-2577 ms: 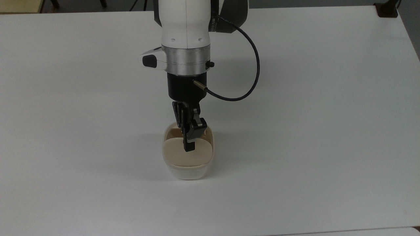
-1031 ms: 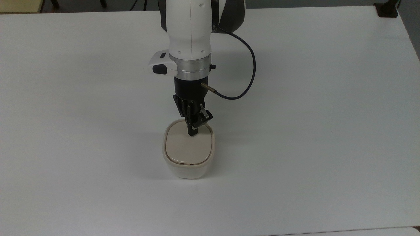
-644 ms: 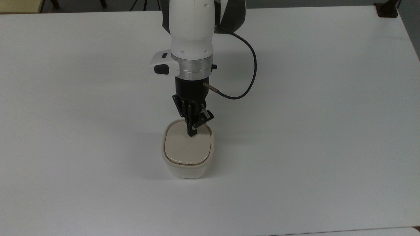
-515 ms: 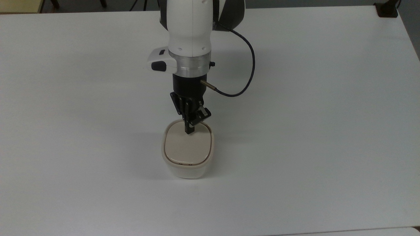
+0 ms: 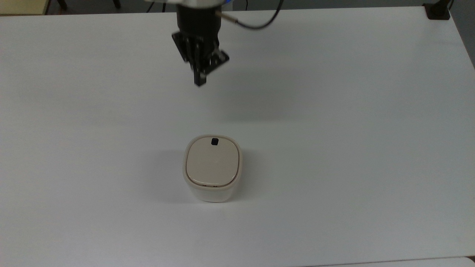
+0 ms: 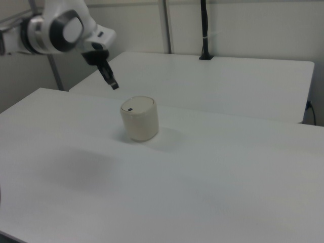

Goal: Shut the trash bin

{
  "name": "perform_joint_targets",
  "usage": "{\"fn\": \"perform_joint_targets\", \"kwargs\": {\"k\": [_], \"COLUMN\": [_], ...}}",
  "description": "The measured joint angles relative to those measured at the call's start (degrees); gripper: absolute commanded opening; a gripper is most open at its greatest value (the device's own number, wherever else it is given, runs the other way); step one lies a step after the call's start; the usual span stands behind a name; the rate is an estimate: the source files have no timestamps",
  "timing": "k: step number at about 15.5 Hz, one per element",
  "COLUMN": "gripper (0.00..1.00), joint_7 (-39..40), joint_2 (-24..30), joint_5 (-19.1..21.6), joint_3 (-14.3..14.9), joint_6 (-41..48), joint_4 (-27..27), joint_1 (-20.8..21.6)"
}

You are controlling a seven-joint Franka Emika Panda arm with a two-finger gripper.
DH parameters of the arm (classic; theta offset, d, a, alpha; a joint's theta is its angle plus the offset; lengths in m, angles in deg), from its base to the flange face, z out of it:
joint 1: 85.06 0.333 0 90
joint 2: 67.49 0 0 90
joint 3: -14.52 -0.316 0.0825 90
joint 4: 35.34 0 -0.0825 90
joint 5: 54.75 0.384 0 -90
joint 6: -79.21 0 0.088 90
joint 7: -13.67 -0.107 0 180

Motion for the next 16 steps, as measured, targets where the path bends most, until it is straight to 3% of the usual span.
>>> {"fn": "perform_joint_targets", "kwargs": {"k": [2,8,16], "gripper": [1.0,1.0,1.0], "joint_7": [3.7,11.9,33.6], "joint_2": [3.8,10.0,12.4], "joint_5": [1.7,3.7,4.6], "joint_3": [0.0,0.0,0.0], "joint_6": [6.0,17.6,23.6], "joint_4": [0.1,0.4,0.6], "joint_1": [-0.1,-1.3,-5.3]}}
